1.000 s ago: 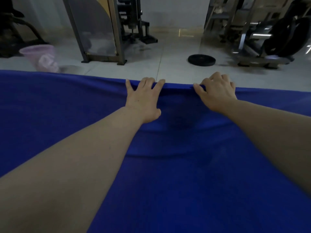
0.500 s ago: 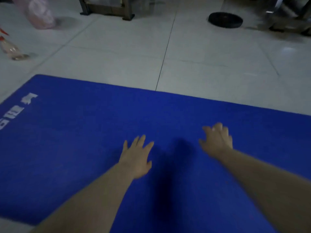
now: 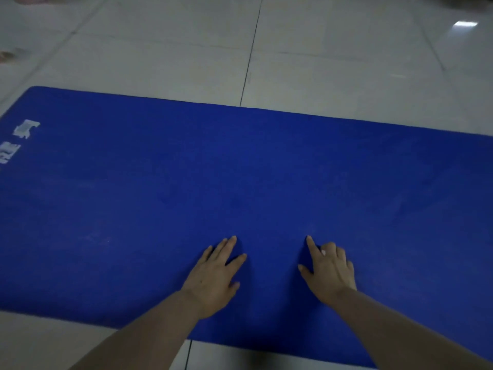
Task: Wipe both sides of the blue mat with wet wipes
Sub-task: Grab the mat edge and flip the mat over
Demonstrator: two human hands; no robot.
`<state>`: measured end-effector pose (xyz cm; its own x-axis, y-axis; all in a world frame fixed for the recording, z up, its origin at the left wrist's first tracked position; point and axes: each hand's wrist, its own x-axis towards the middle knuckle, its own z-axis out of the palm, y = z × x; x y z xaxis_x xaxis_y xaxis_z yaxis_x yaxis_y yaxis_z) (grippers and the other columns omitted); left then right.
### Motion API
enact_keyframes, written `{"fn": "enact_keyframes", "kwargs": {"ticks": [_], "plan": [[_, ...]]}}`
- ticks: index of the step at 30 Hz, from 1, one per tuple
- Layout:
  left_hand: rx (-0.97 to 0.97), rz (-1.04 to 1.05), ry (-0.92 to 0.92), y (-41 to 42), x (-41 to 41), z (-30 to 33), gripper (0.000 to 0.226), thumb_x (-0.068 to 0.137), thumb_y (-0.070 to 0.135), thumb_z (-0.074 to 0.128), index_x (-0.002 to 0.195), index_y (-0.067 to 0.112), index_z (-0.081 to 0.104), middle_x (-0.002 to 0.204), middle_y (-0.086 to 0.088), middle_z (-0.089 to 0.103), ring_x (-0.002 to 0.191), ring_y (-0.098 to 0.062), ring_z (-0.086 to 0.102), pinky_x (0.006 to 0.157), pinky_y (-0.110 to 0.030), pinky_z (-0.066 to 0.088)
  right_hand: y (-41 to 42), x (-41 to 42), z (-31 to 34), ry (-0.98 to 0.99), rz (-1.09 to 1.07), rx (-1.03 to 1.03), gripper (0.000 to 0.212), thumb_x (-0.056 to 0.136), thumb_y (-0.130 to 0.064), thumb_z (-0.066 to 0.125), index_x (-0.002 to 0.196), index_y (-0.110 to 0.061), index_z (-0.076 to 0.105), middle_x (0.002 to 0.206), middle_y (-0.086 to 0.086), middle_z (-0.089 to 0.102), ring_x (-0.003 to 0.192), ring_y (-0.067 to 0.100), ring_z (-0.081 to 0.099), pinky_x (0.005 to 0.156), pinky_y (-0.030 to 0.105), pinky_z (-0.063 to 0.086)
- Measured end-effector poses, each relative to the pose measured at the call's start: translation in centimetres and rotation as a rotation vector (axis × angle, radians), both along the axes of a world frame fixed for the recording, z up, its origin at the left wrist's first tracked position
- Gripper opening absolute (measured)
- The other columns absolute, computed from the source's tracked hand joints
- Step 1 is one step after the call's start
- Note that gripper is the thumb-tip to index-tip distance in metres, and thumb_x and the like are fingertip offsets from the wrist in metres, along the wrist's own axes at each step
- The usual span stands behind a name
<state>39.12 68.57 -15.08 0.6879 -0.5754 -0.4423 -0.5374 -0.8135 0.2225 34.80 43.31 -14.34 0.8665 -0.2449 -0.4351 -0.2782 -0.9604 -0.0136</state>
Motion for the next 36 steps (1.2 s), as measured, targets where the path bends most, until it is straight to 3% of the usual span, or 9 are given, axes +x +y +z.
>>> {"fn": "enact_keyframes", "kwargs": {"ticks": [3, 5, 8, 13, 17, 24, 29, 32, 36], "plan": [[0.065, -0.199, 0.049, 0.3, -2.0, -0.7, 0.085, 0.078, 0.073, 0.01, 0.147, 0.033, -0.019, 0.147, -0.002, -0.043, 0.141, -0.02, -0.031, 0.118, -0.043, -0.012, 1.0, -2.0, 0.6, 0.015, 0.106, 0.03, 0.08, 0.091, -0.061, 0.038, 0.152, -0.024, 0.002, 0.133, 0.0, 0.03, 0.121, 0.018, 0.033, 0.101, 0.031, 0.034], [0.094, -0.212, 0.056, 0.6, -2.5, -0.9, 0.088, 0.08, 0.076, 0.019, 0.145, 0.033, -0.022, 0.146, -0.003, -0.045, 0.138, -0.019, -0.036, 0.118, -0.045, -0.012, 1.5, -3.8, 0.7, 0.028, 0.133, 0.056, 0.078, 0.092, -0.061, 0.037, 0.152, -0.026, 0.0, 0.132, -0.001, 0.03, 0.121, 0.017, 0.032, 0.1, 0.03, 0.034], [0.072, -0.193, 0.063, 0.5, -2.5, -0.6, 0.089, 0.087, 0.07, 0.035, 0.15, 0.032, -0.014, 0.146, -0.001, -0.042, 0.138, -0.017, -0.035, 0.116, -0.041, -0.017, 1.4, -4.9, 0.7, 0.013, 0.085, 0.078, 0.07, 0.095, -0.057, 0.034, 0.152, -0.029, 0.004, 0.129, -0.003, 0.031, 0.119, 0.014, 0.033, 0.097, 0.027, 0.035], [-0.022, -0.144, 0.017, 0.5, -1.3, -0.3, 0.074, 0.085, 0.062, 0.011, 0.153, 0.035, 0.012, 0.16, 0.003, -0.016, 0.148, -0.015, -0.009, 0.114, -0.034, -0.014, 1.6, -3.6, 1.3, -0.075, 0.032, 0.088, 0.057, 0.097, -0.047, 0.037, 0.149, -0.028, 0.022, 0.121, -0.004, 0.037, 0.11, 0.012, 0.038, 0.089, 0.022, 0.037], [-0.085, -0.088, -0.014, -0.4, 0.0, 0.6, 0.052, 0.101, 0.038, 0.036, 0.151, 0.028, 0.028, 0.161, 0.001, 0.006, 0.146, -0.015, 0.012, 0.118, -0.03, -0.001, 1.8, -1.5, 2.3, -0.123, 0.018, 0.108, 0.047, 0.099, -0.039, 0.04, 0.144, -0.026, 0.034, 0.124, -0.001, 0.039, 0.112, 0.014, 0.039, 0.086, 0.023, 0.043], [-0.111, 0.033, -0.099, -1.9, 1.5, 2.5, 0.052, 0.1, 0.028, 0.042, 0.151, 0.025, 0.029, 0.161, -0.003, 0.009, 0.147, -0.018, 0.012, 0.119, -0.032, 0.003, 1.6, 0.6, 4.5, -0.1, 0.004, 0.103, 0.04, 0.097, -0.019, 0.046, 0.137, -0.02, 0.045, 0.123, 0.002, 0.042, 0.11, 0.017, 0.042, 0.081, 0.027, 0.048], [-0.207, 0.27, -0.189, -3.8, -0.4, 5.5, 0.049, 0.098, 0.019, 0.044, 0.147, 0.023, 0.037, 0.159, -0.004, 0.014, 0.146, -0.019, 0.016, 0.117, -0.031, 0.01, 1.1, 0.7, 8.4, -0.1, 0.014, 0.129, 0.055, 0.089, 0.005, 0.047, 0.138, -0.017, 0.042, 0.123, 0.004, 0.039, 0.105, 0.017, 0.044, 0.076, 0.026, 0.05], [-0.132, 0.198, -0.122, -4.9, -2.4, 8.6, 0.051, 0.098, 0.016, 0.043, 0.148, 0.022, 0.035, 0.16, -0.005, 0.012, 0.147, -0.019, 0.012, 0.118, -0.032, 0.008, 0.9, -1.8, 12.4, -0.157, 0.042, 0.147, 0.058, 0.088, 0.009, 0.045, 0.139, -0.018, 0.04, 0.125, 0.004, 0.038, 0.096, 0.017, 0.047, 0.066, 0.024, 0.047], [0.02, 0.112, 0.002, -6.1, -3.4, 17.8, 0.044, 0.097, 0.015, 0.039, 0.14, 0.021, 0.047, 0.137, 0.0, 0.046, 0.121, -0.021, 0.049, 0.099, -0.031, 0.041, -0.7, -7.1, 18.8, -0.216, -0.059, 0.196, 0.059, 0.09, 0.007, 0.043, 0.142, -0.02, 0.036, 0.127, 0.005, 0.039, 0.08, 0.016, 0.048, 0.058, 0.025, 0.042]]}}
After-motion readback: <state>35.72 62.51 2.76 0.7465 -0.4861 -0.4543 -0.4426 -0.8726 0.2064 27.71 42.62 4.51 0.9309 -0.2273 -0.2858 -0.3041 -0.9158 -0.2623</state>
